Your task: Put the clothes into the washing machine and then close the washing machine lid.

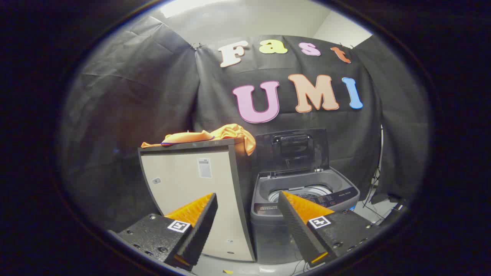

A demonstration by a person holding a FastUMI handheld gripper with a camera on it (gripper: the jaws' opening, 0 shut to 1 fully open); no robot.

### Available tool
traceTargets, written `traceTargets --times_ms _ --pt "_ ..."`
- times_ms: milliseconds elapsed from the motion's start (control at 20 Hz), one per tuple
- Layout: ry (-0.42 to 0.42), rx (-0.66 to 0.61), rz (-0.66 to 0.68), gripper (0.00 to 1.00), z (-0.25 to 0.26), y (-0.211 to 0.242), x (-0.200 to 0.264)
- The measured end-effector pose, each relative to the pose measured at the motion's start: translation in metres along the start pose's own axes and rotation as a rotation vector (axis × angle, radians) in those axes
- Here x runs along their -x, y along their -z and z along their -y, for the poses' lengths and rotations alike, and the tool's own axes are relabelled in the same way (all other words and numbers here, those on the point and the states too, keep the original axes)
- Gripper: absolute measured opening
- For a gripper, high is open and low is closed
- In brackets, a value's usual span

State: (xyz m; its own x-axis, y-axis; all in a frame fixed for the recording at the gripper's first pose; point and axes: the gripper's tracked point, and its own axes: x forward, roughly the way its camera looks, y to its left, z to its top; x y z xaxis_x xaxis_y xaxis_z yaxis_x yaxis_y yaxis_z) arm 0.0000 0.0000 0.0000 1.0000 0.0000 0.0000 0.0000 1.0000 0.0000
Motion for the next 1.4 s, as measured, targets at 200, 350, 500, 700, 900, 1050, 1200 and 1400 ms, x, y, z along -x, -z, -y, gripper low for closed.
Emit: traceTargets --times_ms 200,350,500,700,900,1050,1200,1400 --pt "-0.005 -0.008 0.015 0.96 0.000 -0.004 0.004" --pt "-0.014 -0.014 0.026 0.96 -0.003 -0.006 0.004" --pt "-0.017 -0.008 0.021 0.96 -0.006 -0.003 0.005" --pt "-0.009 -0.033 0.015 0.96 -0.006 0.000 0.007" --pt "-0.011 -0.030 0.012 0.97 -0.008 -0.002 0.008" --pt "-0.011 -0.024 0.016 0.97 -0.008 -0.005 0.007" --pt "-0.010 -0.029 0.015 0.97 -0.007 -0.007 0.006" --pt "-0.011 -0.023 0.021 0.97 -0.008 -0.012 0.004"
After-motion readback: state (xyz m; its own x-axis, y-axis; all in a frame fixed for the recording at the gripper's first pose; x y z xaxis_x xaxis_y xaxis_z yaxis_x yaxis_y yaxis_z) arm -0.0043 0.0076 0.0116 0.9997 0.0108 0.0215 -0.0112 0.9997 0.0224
